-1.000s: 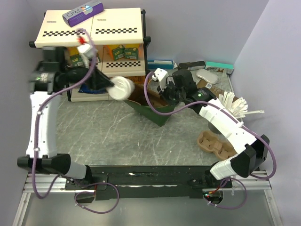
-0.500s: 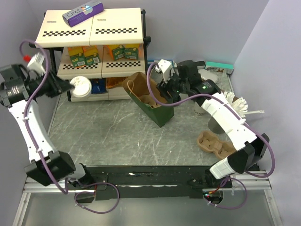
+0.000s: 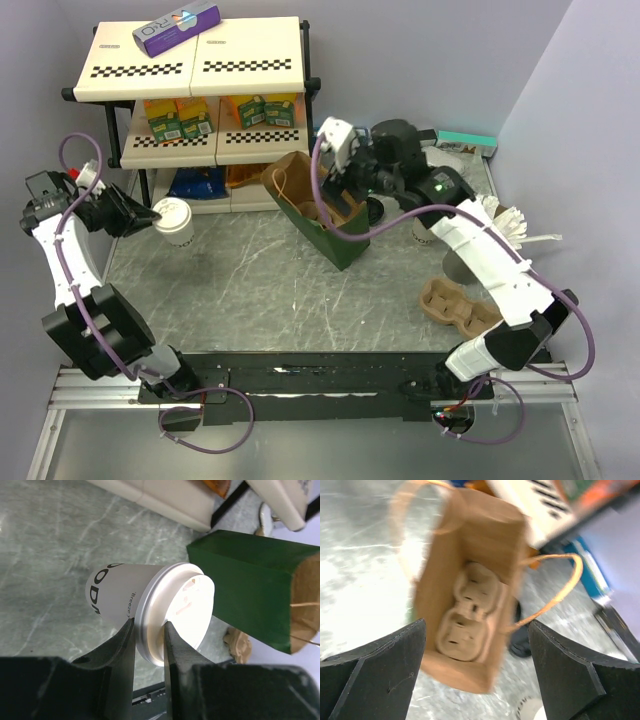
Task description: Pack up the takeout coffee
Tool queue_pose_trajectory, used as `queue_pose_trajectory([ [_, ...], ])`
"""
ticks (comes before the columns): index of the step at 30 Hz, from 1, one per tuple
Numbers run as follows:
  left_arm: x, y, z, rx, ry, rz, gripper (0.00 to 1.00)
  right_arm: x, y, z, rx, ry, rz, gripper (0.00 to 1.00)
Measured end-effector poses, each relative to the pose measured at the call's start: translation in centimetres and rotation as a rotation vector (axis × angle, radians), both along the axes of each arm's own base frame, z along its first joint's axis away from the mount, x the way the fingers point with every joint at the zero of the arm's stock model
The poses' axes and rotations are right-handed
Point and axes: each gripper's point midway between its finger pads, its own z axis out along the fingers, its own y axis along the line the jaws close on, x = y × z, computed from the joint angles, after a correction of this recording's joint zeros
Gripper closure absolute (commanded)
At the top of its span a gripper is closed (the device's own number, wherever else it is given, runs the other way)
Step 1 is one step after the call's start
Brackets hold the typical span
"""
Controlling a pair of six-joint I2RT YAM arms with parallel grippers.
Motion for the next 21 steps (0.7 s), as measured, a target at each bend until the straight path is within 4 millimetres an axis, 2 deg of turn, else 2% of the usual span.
queue_pose_trajectory([
  [3, 0.4, 0.5, -1.2, 0.011, 0.014, 0.016, 0.97, -2.0, 2.3, -0.7, -0.014, 0.011, 0.084, 0.11],
  [7, 0.7, 1.3, -3.5, 0.011, 0.060, 0.035, 0.80, -3.7, 4.5, -3.0, -0.050, 0.055, 0.159, 0.11],
  [13, 1.3, 2.4, -6.9, 0.022, 0.125, 0.055, 0.62, -3.2, 6.7, -7.7, -0.125, 0.147, 0.186, 0.11],
  [15, 1.5, 2.8, -7.8, 0.030, 0.137, 0.061, 0.56, -3.1, 6.9, -8.7, -0.144, 0.166, 0.186, 0.11],
  [19, 1.4, 3.1, -8.6, 0.049, 0.149, 0.069, 0.42, -3.5, 7.3, -8.9, -0.151, 0.169, 0.196, 0.11],
  [21, 1.5, 3.3, -8.7, 0.060, 0.149, 0.074, 0.39, -3.7, 7.5, -8.8, -0.150, 0.166, 0.203, 0.11],
])
